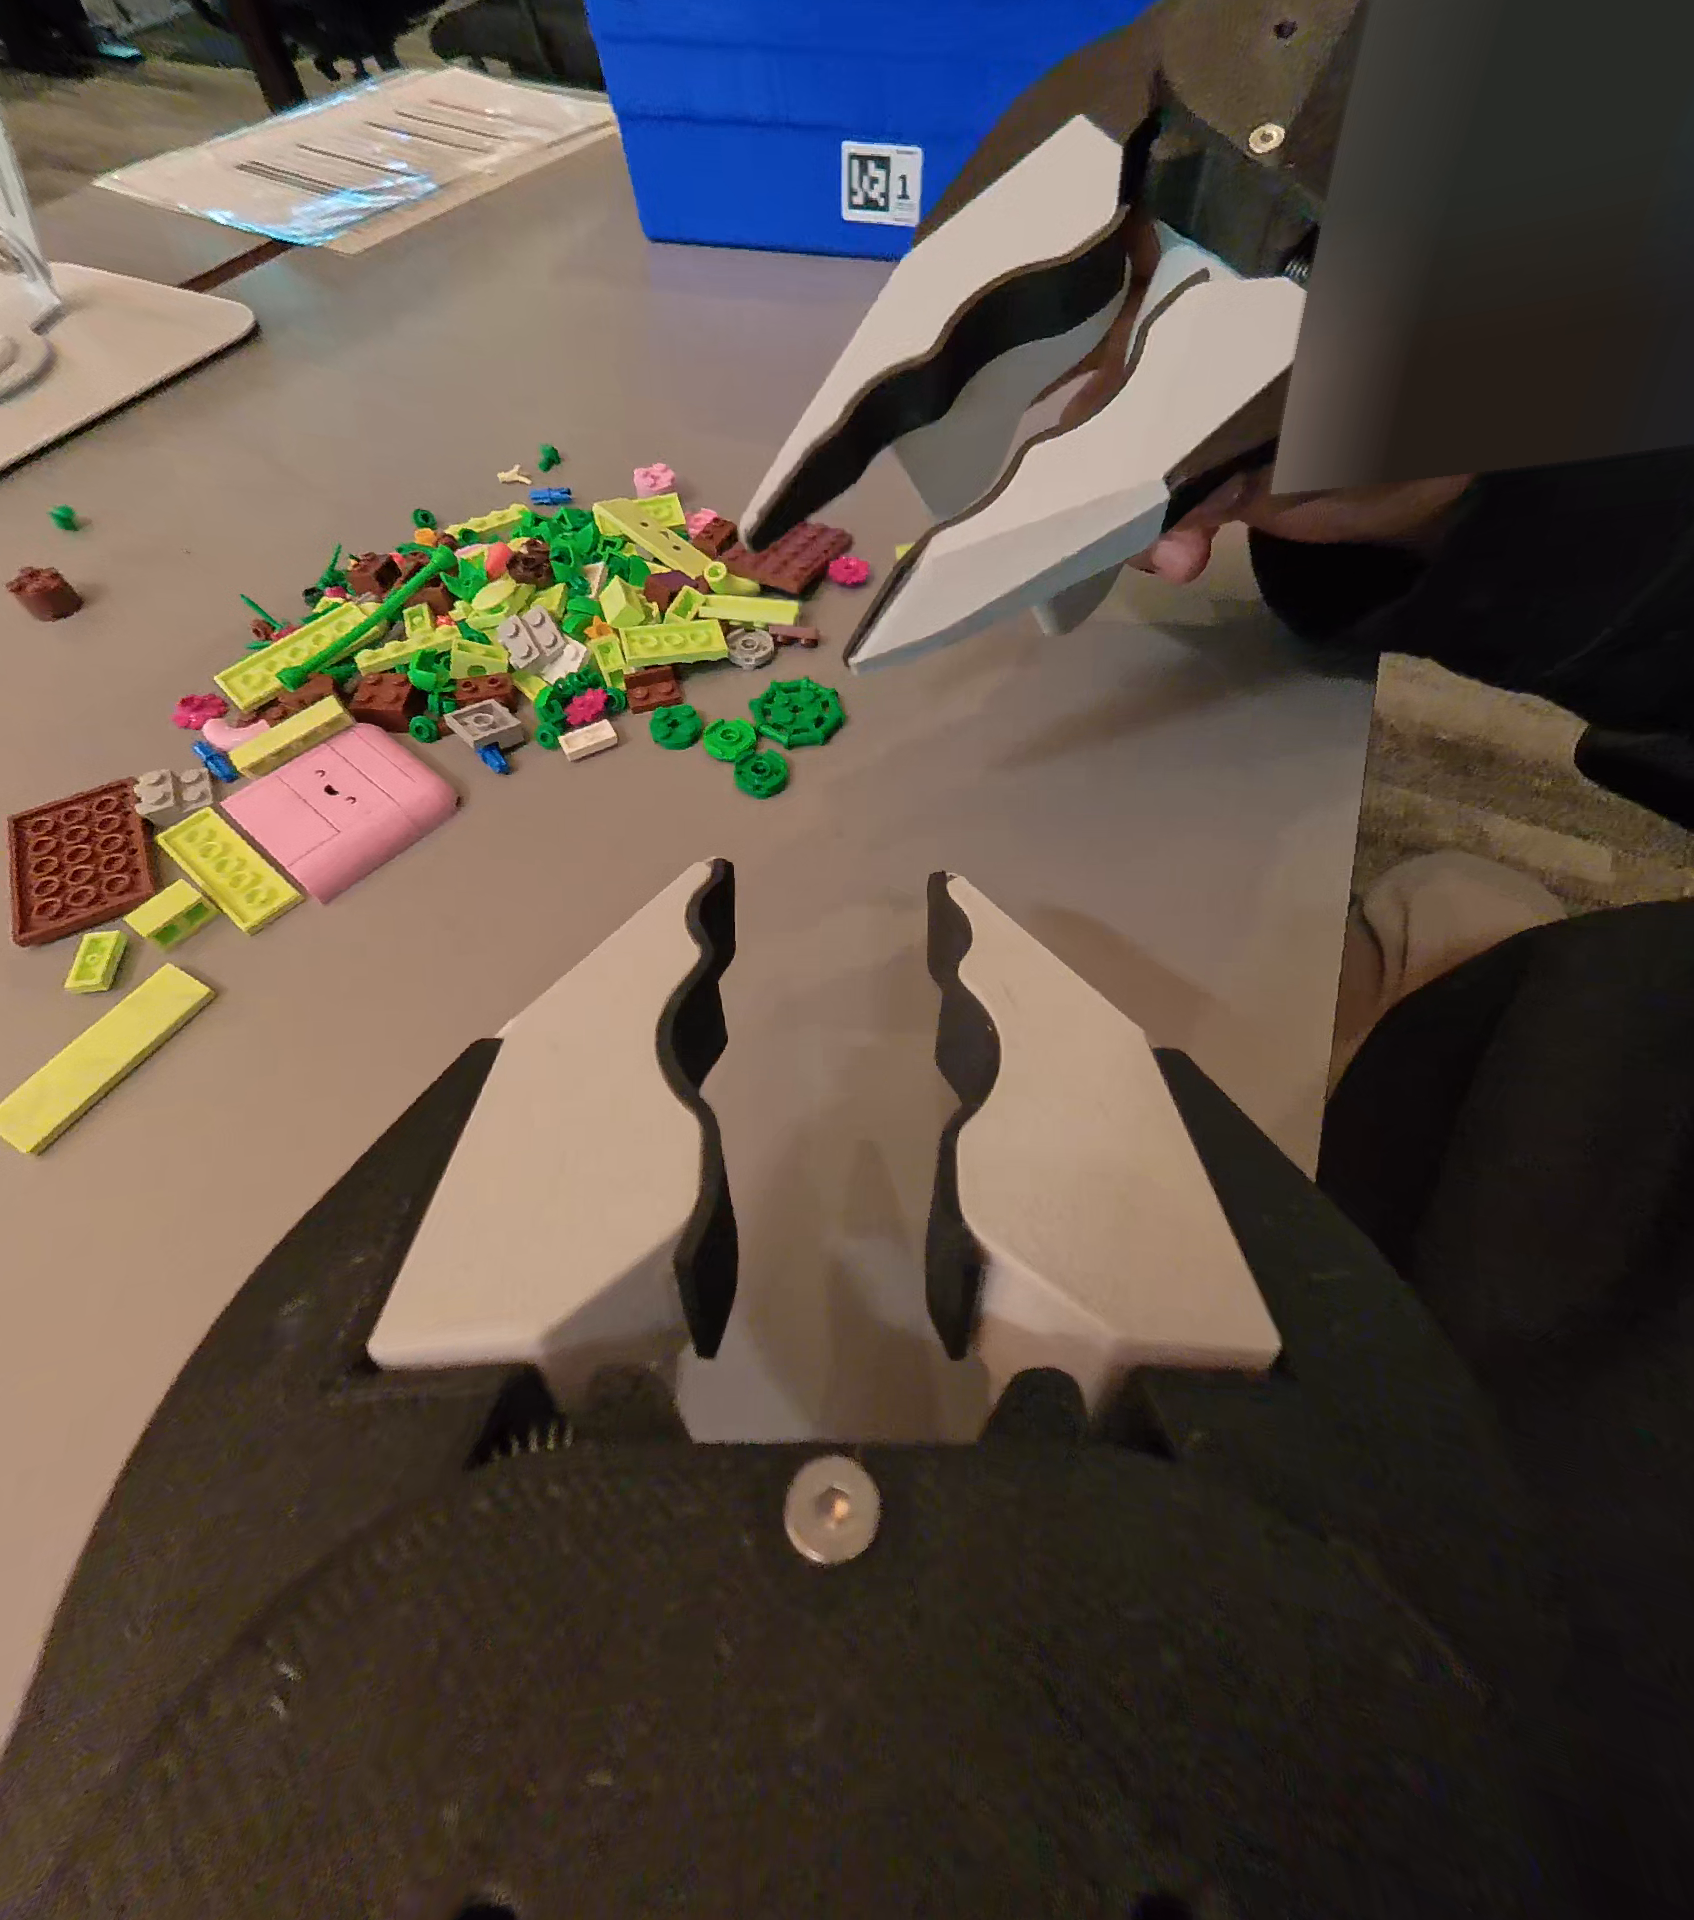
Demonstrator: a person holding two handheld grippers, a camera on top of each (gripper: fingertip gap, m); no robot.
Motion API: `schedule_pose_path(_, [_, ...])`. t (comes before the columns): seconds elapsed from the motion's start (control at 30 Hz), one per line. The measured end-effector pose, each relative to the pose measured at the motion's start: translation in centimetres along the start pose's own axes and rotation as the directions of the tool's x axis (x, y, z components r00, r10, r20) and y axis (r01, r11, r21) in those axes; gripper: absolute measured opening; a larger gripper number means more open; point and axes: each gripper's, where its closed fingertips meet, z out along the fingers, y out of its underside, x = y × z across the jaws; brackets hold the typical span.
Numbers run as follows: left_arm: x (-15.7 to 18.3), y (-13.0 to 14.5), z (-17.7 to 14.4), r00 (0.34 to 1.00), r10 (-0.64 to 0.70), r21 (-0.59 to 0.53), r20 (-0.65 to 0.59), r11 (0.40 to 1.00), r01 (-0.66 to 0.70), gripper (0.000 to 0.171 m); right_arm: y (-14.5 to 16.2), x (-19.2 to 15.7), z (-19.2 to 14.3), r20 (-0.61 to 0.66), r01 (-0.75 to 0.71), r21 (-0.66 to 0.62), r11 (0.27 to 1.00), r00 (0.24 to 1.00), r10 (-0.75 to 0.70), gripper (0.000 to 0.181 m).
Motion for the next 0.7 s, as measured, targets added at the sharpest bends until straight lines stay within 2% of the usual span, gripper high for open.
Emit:
schedule_pose_path(0.07, [-0.2,-0.3,-0.1,1.000,-0.021,0.019,0.000,1.000,0.021,0.036,0.3,2.2,-0.8,-0.107,0.005,-0.028,1.000,0.994,-0.008,0.038])
schedule_pose_path(0.13, [-0.6,-0.8,-0.4,0.998,-0.056,0.044,-0.004,0.997,0.056,0.037,0.9,6.6,-3.2,-0.302,0.031,-0.089,0.996,0.952,-0.057,0.054])
schedule_pose_path(0.2, [-1.3,-1.5,-0.8,0.995,-0.095,0.082,-0.009,0.992,0.095,0.038,1.9,13.2,-8.0,-0.541,0.034,-0.183,0.983,0.831,-0.129,0.065])
schedule_pose_path(0.27, [-2.3,-2.5,-1.4,0.990,-0.139,0.134,-0.018,0.981,0.141,0.038,3.6,19.9,-14.7,-0.721,-0.027,-0.293,0.956,0.662,-0.203,0.065])
schedule_pose_path(0.3, [-2.9,-3.0,-1.6,0.986,-0.162,0.165,-0.027,0.973,0.164,0.038,5.2,22.8,-18.0,-0.773,-0.088,-0.342,0.936,0.593,-0.226,0.065])
schedule_pose_path(0.37, [-4.2,-4.1,-2.2,0.977,-0.205,0.225,-0.054,0.951,0.212,0.038,9.8,26.9,-23.0,-0.828,-0.273,-0.382,0.883,0.525,-0.196,0.077])
schedule_pose_path(0.4, [-4.8,-4.5,-2.4,0.972,-0.223,0.250,-0.070,0.940,0.234,0.038,12.4,27.8,-24.5,-0.835,-0.386,-0.404,0.830,0.525,-0.162,0.081])
schedule_pose_path(0.43, [-5.4,-4.8,-2.7,0.966,-0.242,0.270,-0.086,0.928,0.256,0.038,14.8,27.9,-25.4,-0.826,-0.488,-0.436,0.756,0.550,-0.121,0.064])
schedule_pose_path(0.47, [-6.0,-5.0,-2.9,0.960,-0.261,0.282,-0.101,0.918,0.279,0.038,16.7,27.4,-25.8,-0.810,-0.567,-0.461,0.683,0.583,-0.063,0.033])
schedule_pose_path(0.5, [-6.5,-5.1,-3.1,0.955,-0.272,0.291,-0.115,0.910,0.294,0.038,17.6,26.7,-25.7,-0.803,-0.621,-0.451,0.641,0.595,0.012,0.016])
schedule_pose_path(0.63, [-8.9,-5.7,-3.5,0.953,-0.277,0.333,-0.120,0.893,0.302,0.038,17.2,23.0,-25.8,-0.812,-0.785,-0.301,0.542,0.509,0.287,0.001])
schedule_pose_path(0.7, [-9.3,-6.0,-3.6,0.949,-0.281,0.343,-0.144,0.885,0.314,0.038,17.0,21.3,-26.2,-0.841,-0.807,-0.285,0.517,0.469,0.270,0.001])
